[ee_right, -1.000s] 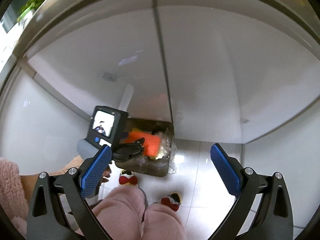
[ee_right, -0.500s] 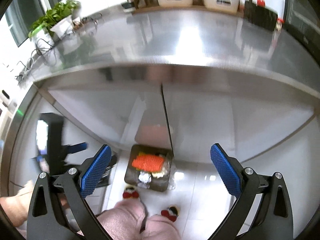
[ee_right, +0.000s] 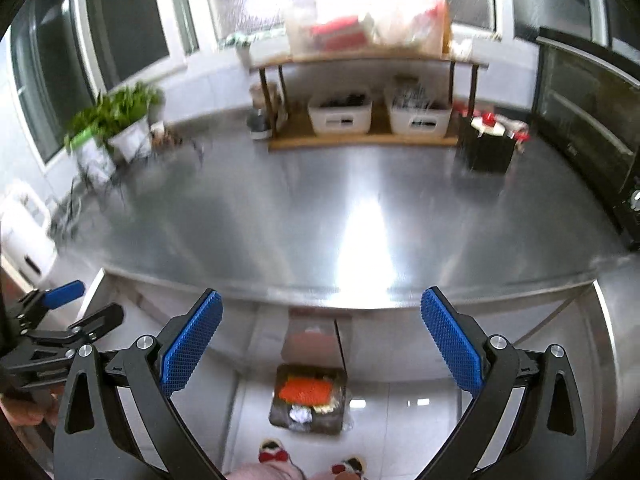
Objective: Collect trash
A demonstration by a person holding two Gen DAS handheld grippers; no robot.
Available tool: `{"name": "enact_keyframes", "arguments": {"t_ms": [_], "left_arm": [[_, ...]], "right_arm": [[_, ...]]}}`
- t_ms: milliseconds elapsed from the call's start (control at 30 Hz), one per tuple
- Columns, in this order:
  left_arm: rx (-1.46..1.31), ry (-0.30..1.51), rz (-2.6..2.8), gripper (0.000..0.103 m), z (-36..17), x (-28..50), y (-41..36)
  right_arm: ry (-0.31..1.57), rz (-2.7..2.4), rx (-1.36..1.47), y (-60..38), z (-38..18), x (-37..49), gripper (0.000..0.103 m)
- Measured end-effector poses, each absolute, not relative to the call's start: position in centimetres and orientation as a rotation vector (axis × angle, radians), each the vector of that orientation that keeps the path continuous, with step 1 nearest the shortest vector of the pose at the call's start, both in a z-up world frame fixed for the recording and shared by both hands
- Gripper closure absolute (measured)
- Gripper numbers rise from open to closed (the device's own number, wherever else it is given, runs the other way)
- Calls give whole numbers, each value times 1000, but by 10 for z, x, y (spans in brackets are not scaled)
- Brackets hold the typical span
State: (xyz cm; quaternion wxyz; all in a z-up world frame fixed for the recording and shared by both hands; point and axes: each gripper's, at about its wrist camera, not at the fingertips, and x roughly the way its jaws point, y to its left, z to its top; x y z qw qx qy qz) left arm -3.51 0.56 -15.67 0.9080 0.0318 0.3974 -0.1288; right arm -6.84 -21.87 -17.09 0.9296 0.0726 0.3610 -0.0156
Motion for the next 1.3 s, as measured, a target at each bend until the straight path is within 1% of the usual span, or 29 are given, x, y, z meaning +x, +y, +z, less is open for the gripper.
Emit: {"name": "enact_keyframes", "arguments": {"t_ms": [300,633,833,1300], "left_arm": [[38,661,-198,8,-68,-44,34],[30,505,-184,8,-4,-65,45],[49,444,-175,8,15,-75,43],[53,412,-188,8,14,-81,35]], "right_arm": [[615,-144,93,-202,-94,-83,3],[469,-216,53,-187,-28,-104,3],[421,-224,51,-182,-14,-113,3],[372,-255,59,-184,-5,-120,3]]}}
